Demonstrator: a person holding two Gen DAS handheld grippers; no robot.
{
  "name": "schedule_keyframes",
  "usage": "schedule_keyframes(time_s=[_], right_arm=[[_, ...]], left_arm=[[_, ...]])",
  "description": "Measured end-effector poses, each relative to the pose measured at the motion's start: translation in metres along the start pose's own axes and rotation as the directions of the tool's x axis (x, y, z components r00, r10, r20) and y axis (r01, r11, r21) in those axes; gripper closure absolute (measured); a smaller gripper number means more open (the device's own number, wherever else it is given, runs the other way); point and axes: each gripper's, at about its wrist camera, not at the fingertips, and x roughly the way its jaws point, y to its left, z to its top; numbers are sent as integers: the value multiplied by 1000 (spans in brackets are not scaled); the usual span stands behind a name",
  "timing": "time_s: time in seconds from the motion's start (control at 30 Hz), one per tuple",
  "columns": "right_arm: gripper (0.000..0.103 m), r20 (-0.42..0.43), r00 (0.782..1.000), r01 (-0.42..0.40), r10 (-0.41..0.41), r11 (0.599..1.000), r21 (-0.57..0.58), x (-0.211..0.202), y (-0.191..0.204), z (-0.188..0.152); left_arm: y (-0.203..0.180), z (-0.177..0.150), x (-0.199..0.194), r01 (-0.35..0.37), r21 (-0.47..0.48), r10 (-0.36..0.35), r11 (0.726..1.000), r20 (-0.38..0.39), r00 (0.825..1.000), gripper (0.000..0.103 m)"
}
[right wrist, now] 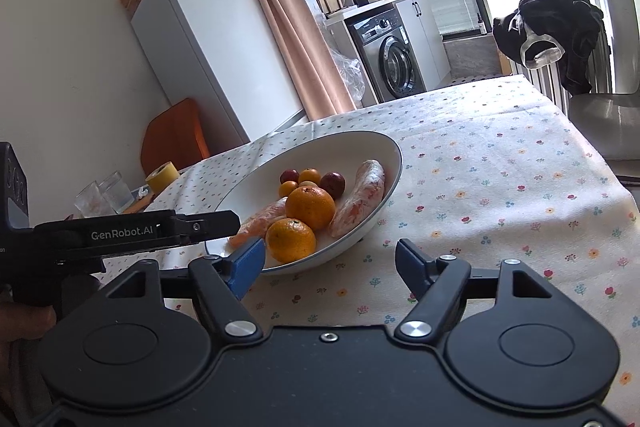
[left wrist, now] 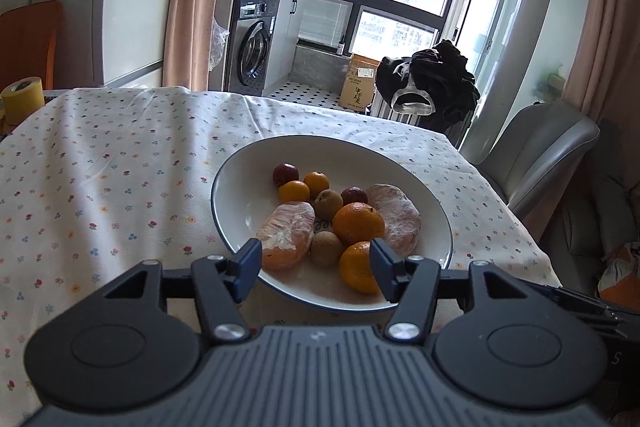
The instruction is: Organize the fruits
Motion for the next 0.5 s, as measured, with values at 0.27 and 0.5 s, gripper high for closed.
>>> schedule_keyframes(time_s=[0.27, 0.5], right_arm=[[27, -7, 1000, 23, -23, 1000, -14, -1, 10, 2], [20, 6, 1000, 30, -30, 999, -41, -6, 22, 7]], left_arm=[[13, -2, -9, -34, -8, 34, 999, 6, 999, 25], [26, -7, -20, -38, -29, 38, 999, 4, 999, 22]])
